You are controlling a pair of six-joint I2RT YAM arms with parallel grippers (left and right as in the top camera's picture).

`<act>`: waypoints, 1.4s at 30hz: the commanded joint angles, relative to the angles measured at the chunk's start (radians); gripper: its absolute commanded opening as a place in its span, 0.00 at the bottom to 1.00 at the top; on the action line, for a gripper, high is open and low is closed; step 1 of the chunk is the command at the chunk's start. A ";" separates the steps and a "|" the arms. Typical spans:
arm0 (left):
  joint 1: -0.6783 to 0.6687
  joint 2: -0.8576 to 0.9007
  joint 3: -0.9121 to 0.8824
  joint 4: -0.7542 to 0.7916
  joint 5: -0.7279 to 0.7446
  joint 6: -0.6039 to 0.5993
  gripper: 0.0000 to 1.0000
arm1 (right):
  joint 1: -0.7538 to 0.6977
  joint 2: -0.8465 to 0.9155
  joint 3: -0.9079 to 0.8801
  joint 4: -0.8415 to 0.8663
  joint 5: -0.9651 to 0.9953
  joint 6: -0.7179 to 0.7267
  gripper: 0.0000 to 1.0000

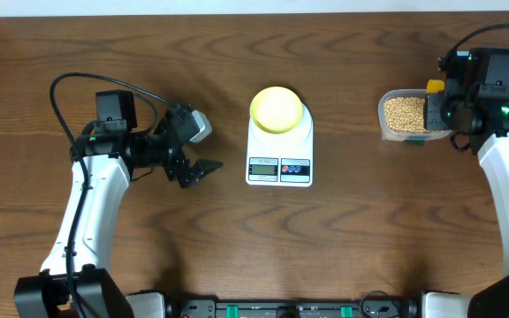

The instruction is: Scoop item into bowl and weigh 50g on scale

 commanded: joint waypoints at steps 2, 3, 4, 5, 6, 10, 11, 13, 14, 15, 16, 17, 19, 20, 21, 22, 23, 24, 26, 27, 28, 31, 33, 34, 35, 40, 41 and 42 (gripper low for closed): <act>-0.002 -0.001 0.001 -0.002 0.008 -0.005 0.95 | -0.004 0.008 0.001 -0.005 -0.028 0.008 0.01; -0.002 -0.001 0.001 -0.002 0.008 -0.005 0.95 | -0.004 0.008 0.001 -0.006 -0.036 0.008 0.01; -0.002 -0.001 0.001 -0.002 0.008 -0.005 0.95 | -0.004 0.008 0.001 -0.008 -0.043 0.008 0.01; -0.002 -0.001 0.001 -0.002 0.008 -0.005 0.95 | -0.004 0.008 0.001 -0.009 -0.043 0.008 0.01; -0.002 -0.001 0.001 -0.002 0.008 -0.005 0.95 | -0.004 0.008 0.001 -0.011 -0.043 0.008 0.01; -0.002 -0.001 0.001 -0.002 0.008 -0.005 0.95 | -0.004 0.008 0.001 -0.016 -0.058 0.008 0.01; -0.002 -0.001 0.001 -0.002 0.008 -0.005 0.95 | -0.004 0.008 0.001 -0.016 -0.058 0.008 0.01; -0.002 -0.001 0.001 -0.002 0.008 -0.005 0.95 | -0.004 0.008 0.001 -0.020 -0.058 0.008 0.01; -0.002 -0.001 0.001 -0.002 0.008 -0.005 0.95 | -0.004 0.008 0.001 -0.023 -0.059 0.008 0.01; -0.002 -0.001 0.001 -0.002 0.008 -0.005 0.95 | -0.004 0.008 0.001 -0.027 -0.067 0.008 0.01; -0.002 -0.001 0.001 -0.002 0.008 -0.005 0.95 | -0.004 0.008 0.001 -0.029 -0.082 0.008 0.01; -0.002 -0.001 0.001 -0.002 0.008 -0.005 0.95 | -0.004 0.008 0.001 -0.029 -0.090 0.008 0.01; -0.002 -0.001 0.001 -0.002 0.008 -0.005 0.95 | -0.004 0.008 0.001 -0.026 -0.119 0.008 0.01; -0.002 -0.001 0.001 -0.002 0.008 -0.005 0.95 | -0.004 0.008 0.001 -0.025 -0.127 0.008 0.01; -0.002 -0.001 0.001 -0.002 0.008 -0.005 0.95 | -0.004 0.008 0.001 -0.022 -0.146 0.008 0.01; -0.002 -0.001 0.001 -0.002 0.008 -0.005 0.95 | -0.004 0.008 0.001 -0.017 -0.154 0.007 0.01; -0.002 -0.001 0.001 -0.002 0.008 -0.005 0.95 | -0.004 0.008 0.001 -0.006 -0.168 0.007 0.01; -0.002 -0.001 0.001 -0.002 0.008 -0.005 0.94 | -0.004 0.008 0.001 0.012 -0.175 0.007 0.01; -0.002 -0.001 0.001 -0.002 0.008 -0.005 0.95 | -0.004 0.008 0.001 0.044 -0.203 0.003 0.01; -0.002 -0.001 0.001 -0.002 0.008 -0.005 0.95 | -0.004 0.008 0.001 0.050 -0.214 -0.005 0.01; -0.002 -0.001 0.001 -0.002 0.008 -0.005 0.95 | -0.004 0.008 0.001 0.058 -0.216 -0.012 0.01; -0.002 -0.001 0.001 -0.002 0.008 -0.005 0.95 | -0.004 0.008 0.001 0.079 -0.216 -0.012 0.01; -0.002 -0.001 0.001 -0.002 0.008 -0.005 0.95 | -0.004 0.008 0.001 0.105 -0.216 -0.011 0.01; -0.002 -0.001 0.001 -0.002 0.008 -0.005 0.95 | -0.004 0.008 0.001 0.131 -0.224 -0.011 0.01; -0.002 -0.001 0.001 -0.002 0.008 -0.005 0.95 | -0.004 0.008 0.001 0.147 -0.234 -0.011 0.01; -0.002 -0.001 0.001 -0.002 0.008 -0.005 0.95 | -0.004 0.008 0.001 0.278 -0.286 -0.012 0.01; -0.002 -0.001 0.001 0.000 0.009 -0.005 0.95 | -0.004 0.008 0.001 0.287 -0.286 -0.012 0.01; -0.002 -0.001 0.001 0.019 0.009 -0.005 0.95 | -0.004 0.008 0.001 0.296 -0.285 -0.026 0.01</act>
